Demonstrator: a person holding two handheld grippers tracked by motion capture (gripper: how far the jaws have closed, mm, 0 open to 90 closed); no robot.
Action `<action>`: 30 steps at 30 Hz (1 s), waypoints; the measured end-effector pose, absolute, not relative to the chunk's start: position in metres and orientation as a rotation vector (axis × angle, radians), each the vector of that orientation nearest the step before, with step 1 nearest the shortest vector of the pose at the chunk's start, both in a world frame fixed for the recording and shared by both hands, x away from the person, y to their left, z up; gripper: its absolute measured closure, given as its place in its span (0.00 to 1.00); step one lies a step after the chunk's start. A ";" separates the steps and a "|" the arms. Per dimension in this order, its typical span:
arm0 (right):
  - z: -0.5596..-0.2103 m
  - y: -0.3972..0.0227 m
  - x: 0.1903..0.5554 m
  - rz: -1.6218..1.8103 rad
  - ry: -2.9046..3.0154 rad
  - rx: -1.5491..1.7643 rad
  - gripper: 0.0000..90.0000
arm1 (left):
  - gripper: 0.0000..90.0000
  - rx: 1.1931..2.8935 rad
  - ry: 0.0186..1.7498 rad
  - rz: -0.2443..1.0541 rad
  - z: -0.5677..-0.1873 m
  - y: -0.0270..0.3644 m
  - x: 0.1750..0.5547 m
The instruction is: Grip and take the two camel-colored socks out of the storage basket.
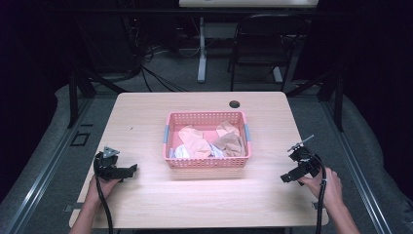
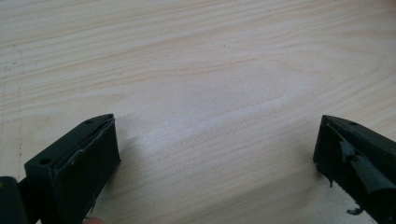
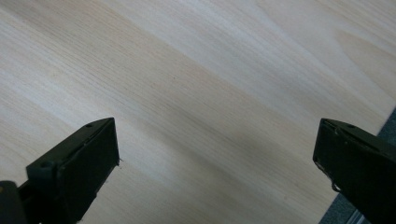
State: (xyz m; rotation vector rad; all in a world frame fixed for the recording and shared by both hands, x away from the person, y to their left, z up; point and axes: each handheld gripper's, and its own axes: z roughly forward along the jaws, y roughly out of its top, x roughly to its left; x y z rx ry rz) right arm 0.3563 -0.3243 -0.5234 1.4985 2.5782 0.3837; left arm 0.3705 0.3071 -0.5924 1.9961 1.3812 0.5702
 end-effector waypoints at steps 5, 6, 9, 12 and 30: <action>-0.523 -0.320 0.359 0.340 2.648 1.472 0.00 | 0.00 1.993 1.388 0.574 -0.592 0.307 0.370; -0.523 -0.320 0.359 0.323 2.650 1.459 0.00 | 0.00 1.993 1.388 0.575 -0.592 0.307 0.370; -0.517 -0.319 0.358 0.319 2.656 1.449 0.00 | 0.00 1.988 1.393 0.573 -0.593 0.307 0.368; -0.508 -0.316 0.359 0.336 2.650 1.437 0.00 | 0.00 1.988 1.396 0.575 -0.592 0.307 0.366; -0.464 -0.284 0.386 0.314 2.639 1.354 0.00 | 0.00 1.990 1.398 0.577 -0.592 0.306 0.366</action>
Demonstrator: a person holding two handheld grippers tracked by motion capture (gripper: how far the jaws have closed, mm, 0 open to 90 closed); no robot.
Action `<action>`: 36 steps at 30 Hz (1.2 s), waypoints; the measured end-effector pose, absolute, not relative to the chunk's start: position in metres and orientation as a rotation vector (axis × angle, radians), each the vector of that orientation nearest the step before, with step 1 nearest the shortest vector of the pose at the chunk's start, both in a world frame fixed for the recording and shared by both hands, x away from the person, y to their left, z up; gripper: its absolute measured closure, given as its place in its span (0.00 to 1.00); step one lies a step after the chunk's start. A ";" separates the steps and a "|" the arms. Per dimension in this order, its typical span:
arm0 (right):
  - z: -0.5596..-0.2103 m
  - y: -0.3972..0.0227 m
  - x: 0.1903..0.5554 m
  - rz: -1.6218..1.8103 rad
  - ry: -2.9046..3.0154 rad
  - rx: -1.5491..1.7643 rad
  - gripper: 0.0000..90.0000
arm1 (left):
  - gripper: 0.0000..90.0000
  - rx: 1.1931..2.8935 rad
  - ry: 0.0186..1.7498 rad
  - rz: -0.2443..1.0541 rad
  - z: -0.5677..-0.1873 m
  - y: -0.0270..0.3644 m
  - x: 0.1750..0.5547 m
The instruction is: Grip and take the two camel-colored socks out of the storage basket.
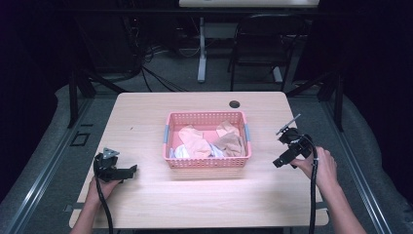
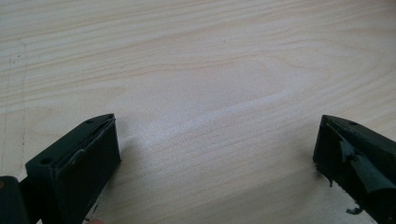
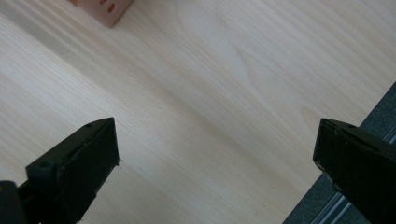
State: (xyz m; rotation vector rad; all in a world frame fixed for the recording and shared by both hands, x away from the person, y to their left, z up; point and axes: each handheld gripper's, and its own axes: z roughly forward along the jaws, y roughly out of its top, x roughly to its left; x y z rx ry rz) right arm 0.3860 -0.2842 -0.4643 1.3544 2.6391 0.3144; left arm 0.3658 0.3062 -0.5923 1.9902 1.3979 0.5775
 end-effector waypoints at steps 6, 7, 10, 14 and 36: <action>-0.452 -0.274 0.398 0.328 2.671 1.335 0.00 | 0.00 1.987 1.404 0.581 -0.592 0.306 0.365; -0.449 -0.272 0.400 0.328 2.675 1.335 0.00 | 0.00 1.987 1.405 0.582 -0.592 0.306 0.365; -0.442 -0.263 0.406 0.339 2.685 1.313 0.00 | 0.00 1.987 1.405 0.582 -0.592 0.306 0.365; -0.430 -0.249 0.415 0.350 2.700 1.289 0.00 | 0.00 1.987 1.404 0.582 -0.592 0.306 0.365; -0.409 -0.158 0.454 0.384 2.786 1.089 0.00 | 0.00 1.986 1.401 0.578 -0.592 0.306 0.365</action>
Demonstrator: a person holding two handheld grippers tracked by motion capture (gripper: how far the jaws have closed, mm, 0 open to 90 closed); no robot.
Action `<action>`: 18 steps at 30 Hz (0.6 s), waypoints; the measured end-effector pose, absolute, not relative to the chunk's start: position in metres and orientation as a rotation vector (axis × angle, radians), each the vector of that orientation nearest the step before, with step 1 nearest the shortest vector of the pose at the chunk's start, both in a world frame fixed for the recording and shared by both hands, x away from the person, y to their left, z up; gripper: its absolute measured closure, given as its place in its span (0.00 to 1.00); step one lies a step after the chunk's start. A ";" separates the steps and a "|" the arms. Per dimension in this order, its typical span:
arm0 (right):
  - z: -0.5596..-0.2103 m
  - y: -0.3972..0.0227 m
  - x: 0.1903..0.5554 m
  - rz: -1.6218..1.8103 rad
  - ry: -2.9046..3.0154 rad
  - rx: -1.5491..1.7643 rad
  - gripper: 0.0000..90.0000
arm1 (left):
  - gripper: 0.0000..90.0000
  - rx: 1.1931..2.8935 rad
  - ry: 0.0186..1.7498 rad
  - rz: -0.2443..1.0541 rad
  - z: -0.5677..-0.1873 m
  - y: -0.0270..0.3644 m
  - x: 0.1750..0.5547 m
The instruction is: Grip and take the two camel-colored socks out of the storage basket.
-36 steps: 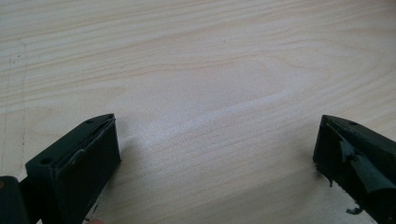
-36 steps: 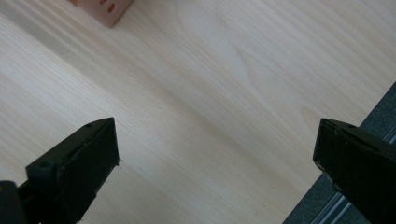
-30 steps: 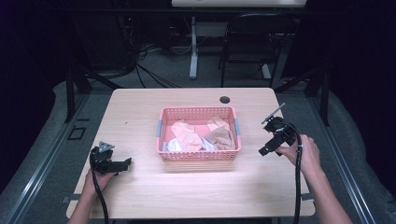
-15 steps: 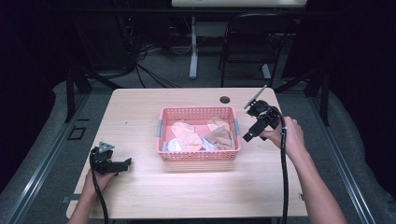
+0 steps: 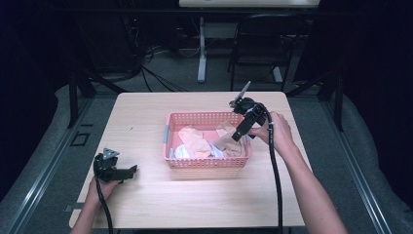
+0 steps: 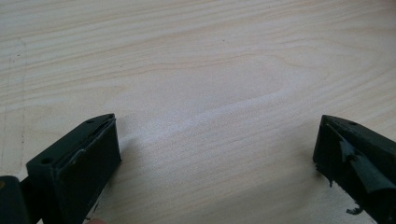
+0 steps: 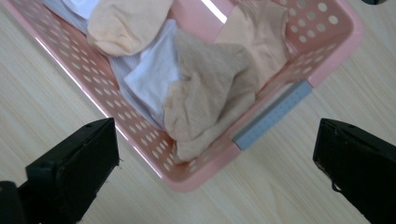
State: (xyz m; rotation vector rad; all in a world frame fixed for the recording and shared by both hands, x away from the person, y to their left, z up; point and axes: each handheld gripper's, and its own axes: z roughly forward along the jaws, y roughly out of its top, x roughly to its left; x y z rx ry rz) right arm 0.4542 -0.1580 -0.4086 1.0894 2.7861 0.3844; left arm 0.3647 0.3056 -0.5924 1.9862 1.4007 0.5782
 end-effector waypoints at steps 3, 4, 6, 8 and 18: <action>-0.416 -0.146 0.462 0.388 2.794 1.086 0.00 | 0.00 1.986 1.401 0.578 -0.592 0.306 0.365; -0.416 -0.146 0.462 0.388 2.794 1.086 0.00 | 0.00 1.986 1.401 0.578 -0.592 0.306 0.365; -0.418 -0.141 0.465 0.390 2.804 1.090 0.00 | 0.00 1.987 1.401 0.578 -0.592 0.306 0.365; -0.420 -0.137 0.468 0.384 2.801 1.103 0.00 | 0.00 1.987 1.400 0.578 -0.592 0.306 0.365; -0.448 -0.125 0.485 0.357 2.817 1.182 0.12 | 0.00 1.989 1.398 0.576 -0.592 0.306 0.365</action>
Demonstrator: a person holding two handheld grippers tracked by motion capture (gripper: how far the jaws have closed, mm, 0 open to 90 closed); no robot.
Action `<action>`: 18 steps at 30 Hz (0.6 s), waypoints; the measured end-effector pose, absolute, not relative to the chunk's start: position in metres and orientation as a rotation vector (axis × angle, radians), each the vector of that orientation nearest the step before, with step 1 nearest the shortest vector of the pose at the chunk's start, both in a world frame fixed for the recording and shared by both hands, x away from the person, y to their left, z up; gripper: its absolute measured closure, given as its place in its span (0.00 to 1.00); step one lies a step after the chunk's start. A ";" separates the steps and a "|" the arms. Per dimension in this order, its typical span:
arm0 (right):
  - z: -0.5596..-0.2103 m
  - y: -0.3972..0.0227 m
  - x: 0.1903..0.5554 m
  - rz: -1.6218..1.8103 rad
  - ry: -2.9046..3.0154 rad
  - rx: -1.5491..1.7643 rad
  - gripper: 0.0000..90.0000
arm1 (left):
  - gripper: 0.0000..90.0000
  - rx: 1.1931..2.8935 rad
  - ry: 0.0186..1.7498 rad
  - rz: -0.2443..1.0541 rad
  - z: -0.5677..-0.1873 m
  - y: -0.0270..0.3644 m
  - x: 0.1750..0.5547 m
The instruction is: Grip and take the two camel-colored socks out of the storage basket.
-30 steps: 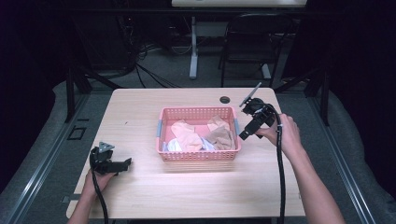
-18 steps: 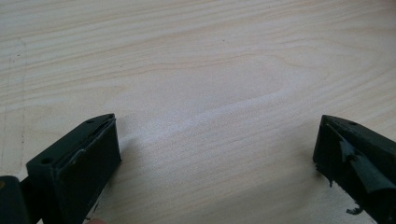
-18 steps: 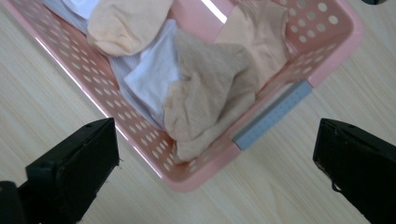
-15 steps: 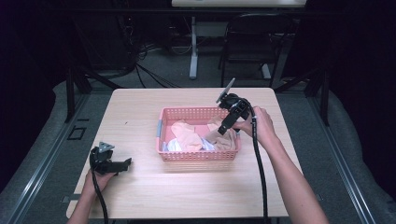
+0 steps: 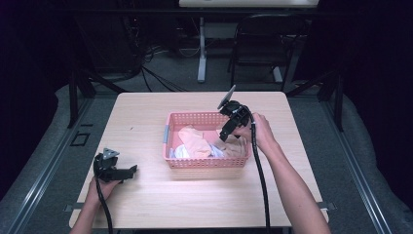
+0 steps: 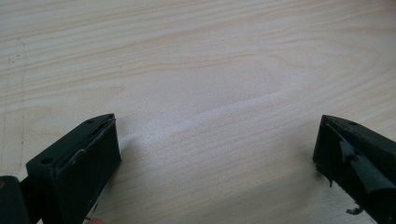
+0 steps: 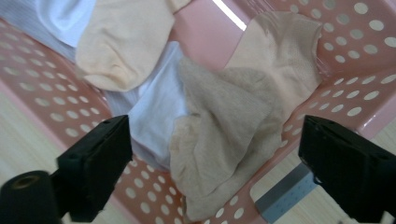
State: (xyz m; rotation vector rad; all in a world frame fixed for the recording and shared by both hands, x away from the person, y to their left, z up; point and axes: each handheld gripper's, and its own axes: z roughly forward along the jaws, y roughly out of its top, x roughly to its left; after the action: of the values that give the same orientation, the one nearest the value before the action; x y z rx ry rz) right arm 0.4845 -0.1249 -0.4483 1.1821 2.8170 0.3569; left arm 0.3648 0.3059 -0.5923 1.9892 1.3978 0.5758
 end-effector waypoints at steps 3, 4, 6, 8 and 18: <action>-0.458 -0.122 0.489 0.343 2.827 1.201 0.16 | 0.00 1.989 1.397 0.576 -0.592 0.306 0.365; -0.463 -0.121 0.491 0.337 2.823 1.211 0.16 | 0.00 1.989 1.397 0.576 -0.592 0.306 0.365; -0.471 -0.118 0.494 0.300 2.824 1.220 0.19 | 0.00 1.989 1.397 0.575 -0.592 0.306 0.365; -0.482 -0.114 0.497 0.255 2.810 1.211 0.22 | 0.00 1.989 1.396 0.576 -0.592 0.306 0.365; -0.499 -0.111 0.500 0.201 2.757 1.225 0.51 | 0.00 1.990 1.395 0.575 -0.592 0.306 0.365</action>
State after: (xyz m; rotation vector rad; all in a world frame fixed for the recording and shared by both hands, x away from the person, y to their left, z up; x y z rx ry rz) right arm 0.4996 -0.1109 -0.4989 1.2253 2.7574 0.2009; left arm 0.3651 0.3060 -0.5924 1.9897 1.3946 0.5754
